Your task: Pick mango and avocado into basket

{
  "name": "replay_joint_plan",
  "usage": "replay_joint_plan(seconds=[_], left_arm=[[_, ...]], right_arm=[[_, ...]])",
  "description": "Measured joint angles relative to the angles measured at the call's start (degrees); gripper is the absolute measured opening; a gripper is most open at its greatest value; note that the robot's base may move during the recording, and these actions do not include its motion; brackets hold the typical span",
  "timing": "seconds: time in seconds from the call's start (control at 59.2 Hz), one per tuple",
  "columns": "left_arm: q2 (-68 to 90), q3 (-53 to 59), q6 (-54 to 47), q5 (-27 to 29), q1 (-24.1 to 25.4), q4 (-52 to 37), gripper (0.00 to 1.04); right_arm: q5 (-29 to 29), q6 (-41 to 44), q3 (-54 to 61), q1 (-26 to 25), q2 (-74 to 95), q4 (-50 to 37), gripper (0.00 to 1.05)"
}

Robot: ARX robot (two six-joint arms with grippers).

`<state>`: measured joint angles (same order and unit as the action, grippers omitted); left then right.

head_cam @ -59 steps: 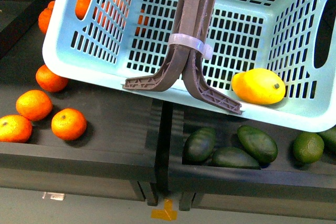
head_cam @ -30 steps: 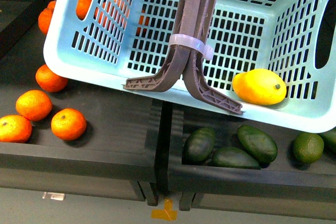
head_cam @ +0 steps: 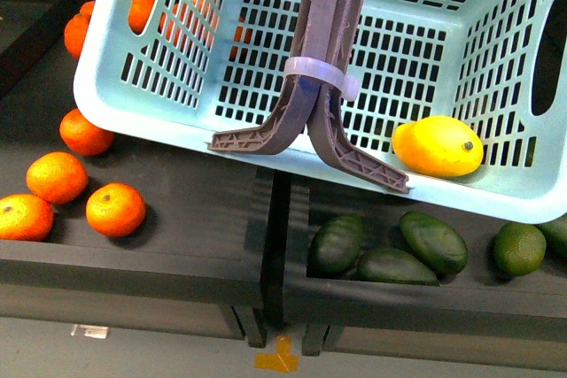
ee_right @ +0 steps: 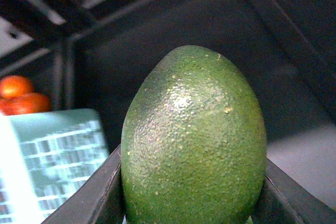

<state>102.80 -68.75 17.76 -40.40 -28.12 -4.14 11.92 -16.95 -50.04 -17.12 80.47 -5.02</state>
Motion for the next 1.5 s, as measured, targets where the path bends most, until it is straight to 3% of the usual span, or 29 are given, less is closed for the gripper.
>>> replay_joint_plan(seconds=[0.101, 0.203, 0.304, 0.608, 0.777, 0.912, 1.183, 1.436, 1.504], left_arm=[[0.0, 0.0, 0.0, 0.0, 0.0, 0.0, 0.04], [0.0, 0.0, 0.0, 0.0, 0.0, 0.0, 0.04], [0.0, 0.0, 0.0, 0.1, 0.0, 0.0, 0.04], [0.0, 0.0, 0.0, 0.0, 0.0, 0.0, 0.04], [0.0, 0.0, 0.0, 0.0, 0.0, 0.0, 0.04], [0.0, 0.0, 0.0, -0.1, 0.0, 0.0, 0.04], [0.1, 0.0, 0.0, 0.3, 0.0, 0.0, 0.04], [0.1, 0.0, 0.1, 0.2, 0.0, 0.0, 0.04], [0.1, 0.0, 0.1, 0.1, 0.0, 0.0, 0.04]], right_arm=[[-0.9, -3.7, -0.1, 8.7, -7.9, 2.7, 0.52], [-8.3, -6.4, 0.0, 22.0, -6.8, 2.4, 0.52], [-12.2, -8.2, 0.4, 27.8, -2.4, 0.9, 0.52], [-18.3, -9.9, 0.3, 34.2, 7.5, -3.5, 0.52], [-18.9, -8.5, 0.2, 34.6, 8.4, -4.1, 0.77], [-23.0, -5.3, 0.1, 34.8, 6.1, -4.9, 0.97], [-31.6, -0.3, 4.2, 37.2, -10.5, -1.8, 0.96], [-49.1, 0.0, 16.9, 49.3, -32.6, 12.2, 0.96], [-46.9, 3.1, 22.2, 50.3, -37.6, 6.2, 0.89]])
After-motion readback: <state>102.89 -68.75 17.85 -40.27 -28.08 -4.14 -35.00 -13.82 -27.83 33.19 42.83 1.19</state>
